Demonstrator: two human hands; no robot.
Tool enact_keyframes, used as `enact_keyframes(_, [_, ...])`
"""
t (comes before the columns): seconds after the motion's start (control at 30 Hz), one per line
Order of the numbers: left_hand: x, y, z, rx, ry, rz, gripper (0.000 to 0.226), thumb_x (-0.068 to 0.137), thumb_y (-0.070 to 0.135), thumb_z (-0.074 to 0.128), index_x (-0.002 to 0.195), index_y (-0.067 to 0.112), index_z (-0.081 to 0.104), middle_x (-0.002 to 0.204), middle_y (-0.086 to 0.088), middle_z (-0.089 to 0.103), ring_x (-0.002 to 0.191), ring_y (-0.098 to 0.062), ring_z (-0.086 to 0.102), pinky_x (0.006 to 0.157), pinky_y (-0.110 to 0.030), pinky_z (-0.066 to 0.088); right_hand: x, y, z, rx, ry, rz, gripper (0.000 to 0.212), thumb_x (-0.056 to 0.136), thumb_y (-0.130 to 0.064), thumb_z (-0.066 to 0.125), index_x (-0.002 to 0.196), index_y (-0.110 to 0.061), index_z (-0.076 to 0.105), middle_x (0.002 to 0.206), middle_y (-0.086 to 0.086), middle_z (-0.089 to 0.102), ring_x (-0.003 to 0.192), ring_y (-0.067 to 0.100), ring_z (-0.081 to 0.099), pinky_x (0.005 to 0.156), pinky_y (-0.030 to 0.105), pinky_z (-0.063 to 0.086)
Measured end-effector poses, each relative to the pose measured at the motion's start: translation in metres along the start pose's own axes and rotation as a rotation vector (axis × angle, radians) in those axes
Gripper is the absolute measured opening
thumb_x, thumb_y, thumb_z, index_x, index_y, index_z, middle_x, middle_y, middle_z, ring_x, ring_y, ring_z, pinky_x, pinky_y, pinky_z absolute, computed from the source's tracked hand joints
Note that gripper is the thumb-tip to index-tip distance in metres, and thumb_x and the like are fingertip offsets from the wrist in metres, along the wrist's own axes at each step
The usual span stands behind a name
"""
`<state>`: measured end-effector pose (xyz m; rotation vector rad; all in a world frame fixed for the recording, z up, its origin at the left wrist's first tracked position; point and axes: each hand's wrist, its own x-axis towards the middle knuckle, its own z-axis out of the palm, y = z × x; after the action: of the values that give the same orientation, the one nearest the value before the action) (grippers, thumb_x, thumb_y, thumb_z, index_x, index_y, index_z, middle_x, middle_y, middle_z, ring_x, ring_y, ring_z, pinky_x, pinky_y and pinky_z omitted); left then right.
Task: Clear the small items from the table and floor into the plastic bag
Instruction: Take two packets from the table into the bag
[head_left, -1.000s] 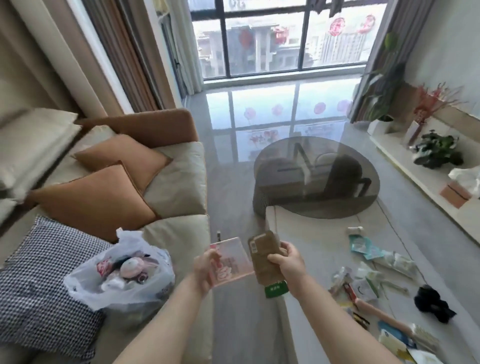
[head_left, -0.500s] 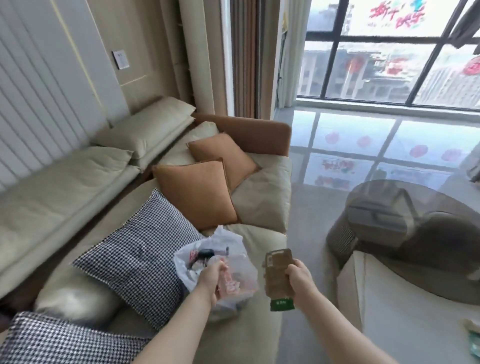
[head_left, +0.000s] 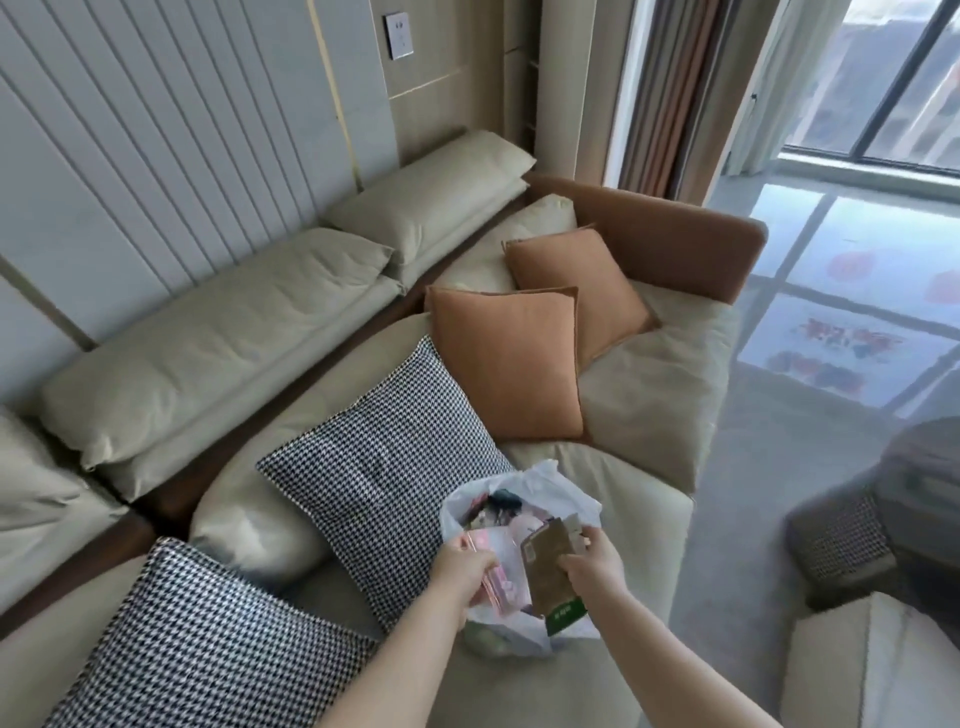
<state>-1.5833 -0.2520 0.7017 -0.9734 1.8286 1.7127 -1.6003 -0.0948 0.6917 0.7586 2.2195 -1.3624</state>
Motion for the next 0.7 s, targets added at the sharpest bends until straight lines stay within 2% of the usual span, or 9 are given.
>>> enact_keyframes(0.07, [0.017,0.009,0.008,0.102,0.008,0.000,0.033,0.084,0.004,0.059,0.117,0.009,0.054,0.112,-0.015,0.063,0.100,-0.031,0.063,0.086,-0.038,0.054,0.017,-0.004,0.006,-0.097,-0.023,-0.039,0.043,0.086,-0.005,0.052,0.126,-0.019,0.048,0.109,0.004,0.058,0.095,0.021,0.057,0.079,0.030,0.049])
enact_keyframes(0.17, [0.045,0.018,0.023,0.184,0.028,-0.016,0.034,0.090,0.009,0.054,0.124,0.009,0.049,0.118,-0.014,0.060,0.107,-0.030,0.060,0.093,-0.037,0.052,0.051,0.001,0.015,-0.261,-0.055,-0.079,0.038,0.083,-0.022,0.049,0.115,-0.041,0.050,0.114,-0.006,0.058,0.095,0.016,0.057,0.085,0.037,0.053])
enact_keyframes(0.2, [0.052,0.019,0.027,0.208,0.049,-0.018,0.035,0.093,0.012,0.052,0.128,0.009,0.047,0.118,-0.013,0.060,0.107,-0.029,0.060,0.093,-0.036,0.051,0.061,0.004,0.017,-0.281,-0.069,-0.080,0.041,0.081,-0.021,0.049,0.115,-0.044,0.050,0.115,-0.006,0.059,0.095,0.015,0.058,0.085,0.038,0.054])
enact_keyframes(0.3, [0.075,0.013,0.036,0.165,0.126,-0.112,0.051,0.091,0.024,0.055,0.139,0.015,0.038,0.119,-0.010,0.060,0.104,-0.028,0.061,0.095,-0.043,0.051,0.078,-0.002,0.020,-0.349,-0.138,-0.063,0.055,0.084,-0.005,0.049,0.131,-0.032,0.047,0.127,0.002,0.057,0.108,0.019,0.056,0.082,0.024,0.047])
enact_keyframes(0.37, [0.093,0.005,0.041,0.169,0.163,-0.165,0.058,0.093,0.028,0.052,0.146,0.018,0.029,0.125,-0.010,0.058,0.109,-0.029,0.059,0.099,-0.046,0.048,0.094,-0.002,0.026,-0.366,-0.210,-0.030,0.056,0.086,0.000,0.048,0.136,-0.024,0.043,0.128,0.005,0.057,0.110,0.020,0.055,0.077,0.023,0.044])
enact_keyframes(0.43, [0.102,0.003,0.043,0.192,0.219,-0.194,0.051,0.097,0.031,0.045,0.145,0.019,0.031,0.125,-0.009,0.058,0.110,-0.028,0.058,0.099,-0.045,0.047,0.111,0.002,0.034,-0.329,-0.242,-0.033,0.059,0.084,0.002,0.047,0.138,-0.022,0.042,0.123,0.005,0.059,0.104,0.017,0.056,0.081,0.028,0.049])
enact_keyframes(0.5, [0.108,0.003,0.043,0.203,0.265,-0.189,0.039,0.099,0.026,0.040,0.138,0.017,0.041,0.116,-0.007,0.061,0.105,-0.028,0.060,0.096,-0.042,0.049,0.119,0.005,0.039,-0.299,-0.264,-0.033,0.056,0.088,-0.003,0.045,0.140,-0.022,0.040,0.126,0.006,0.058,0.105,0.018,0.057,0.086,0.033,0.052])
enact_keyframes(0.6, [0.112,0.002,0.042,0.224,0.269,-0.188,0.038,0.100,0.020,0.035,0.138,0.015,0.041,0.113,-0.005,0.058,0.106,-0.028,0.060,0.096,-0.041,0.049,0.121,0.006,0.035,-0.363,-0.247,-0.064,0.043,0.096,-0.022,0.042,0.139,-0.027,0.040,0.132,0.004,0.054,0.110,0.018,0.054,0.083,0.027,0.047])
enact_keyframes(0.7, [0.104,0.002,0.039,0.288,0.257,-0.174,0.045,0.098,0.016,0.040,0.143,0.016,0.036,0.129,-0.010,0.055,0.113,-0.030,0.058,0.096,-0.040,0.048,0.119,0.013,0.028,-0.435,-0.250,-0.051,0.062,0.086,-0.001,0.044,0.143,-0.024,0.033,0.137,0.004,0.049,0.110,0.018,0.052,0.069,0.019,0.043])
